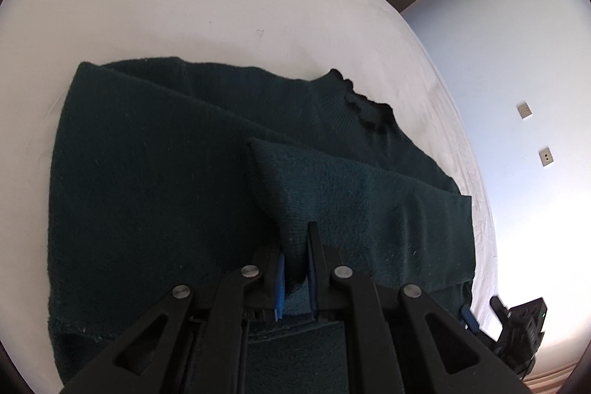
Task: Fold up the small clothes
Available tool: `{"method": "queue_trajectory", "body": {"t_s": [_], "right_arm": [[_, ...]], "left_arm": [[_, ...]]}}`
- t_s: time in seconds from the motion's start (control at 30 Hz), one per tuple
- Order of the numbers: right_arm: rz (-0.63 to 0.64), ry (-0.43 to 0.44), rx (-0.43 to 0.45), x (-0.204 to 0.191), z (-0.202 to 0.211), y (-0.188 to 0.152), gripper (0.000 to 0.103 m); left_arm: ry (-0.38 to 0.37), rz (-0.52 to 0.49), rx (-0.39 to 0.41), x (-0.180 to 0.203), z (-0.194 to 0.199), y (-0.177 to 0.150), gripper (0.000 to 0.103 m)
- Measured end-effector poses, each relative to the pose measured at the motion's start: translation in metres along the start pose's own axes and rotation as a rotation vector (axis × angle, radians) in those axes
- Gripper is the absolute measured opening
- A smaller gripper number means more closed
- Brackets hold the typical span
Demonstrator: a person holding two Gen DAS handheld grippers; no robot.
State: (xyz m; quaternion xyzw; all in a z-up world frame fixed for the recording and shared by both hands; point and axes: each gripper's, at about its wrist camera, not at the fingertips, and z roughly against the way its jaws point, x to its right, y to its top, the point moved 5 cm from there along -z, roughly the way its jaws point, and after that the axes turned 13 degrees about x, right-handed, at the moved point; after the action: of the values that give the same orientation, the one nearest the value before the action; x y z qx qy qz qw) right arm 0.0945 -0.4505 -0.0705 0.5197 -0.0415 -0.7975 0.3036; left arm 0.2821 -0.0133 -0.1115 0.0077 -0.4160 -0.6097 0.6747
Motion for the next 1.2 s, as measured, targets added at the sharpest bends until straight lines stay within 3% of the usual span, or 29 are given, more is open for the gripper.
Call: {"method": "queue_trajectory", "body": {"t_s": [0.4, 0.73, 1.0, 1.2], "right_arm": [[-0.042, -0.047, 0.059, 0.013, -0.013, 0.037, 0.059], [-0.029, -0.062, 0.064, 0.008, -0.016, 0.042, 0.059], [-0.189, -0.017, 0.125, 0.027, 0.029, 0.048, 0.059], [-0.152, -0.056, 0.169, 0.022, 0.042, 0.060, 0.059]], "left_arm": [[-0.014, 0.017, -0.001, 0.002, 0.004, -0.006, 0.009], [-0.025, 0.066, -0.023, -0.009, -0.001, -0.010, 0.011], [-0.028, 0.073, -0.022, -0.012, -0.001, -0.009, 0.015], [-0.015, 0.049, -0.017, -0.010, 0.002, -0.009, 0.015]]}}
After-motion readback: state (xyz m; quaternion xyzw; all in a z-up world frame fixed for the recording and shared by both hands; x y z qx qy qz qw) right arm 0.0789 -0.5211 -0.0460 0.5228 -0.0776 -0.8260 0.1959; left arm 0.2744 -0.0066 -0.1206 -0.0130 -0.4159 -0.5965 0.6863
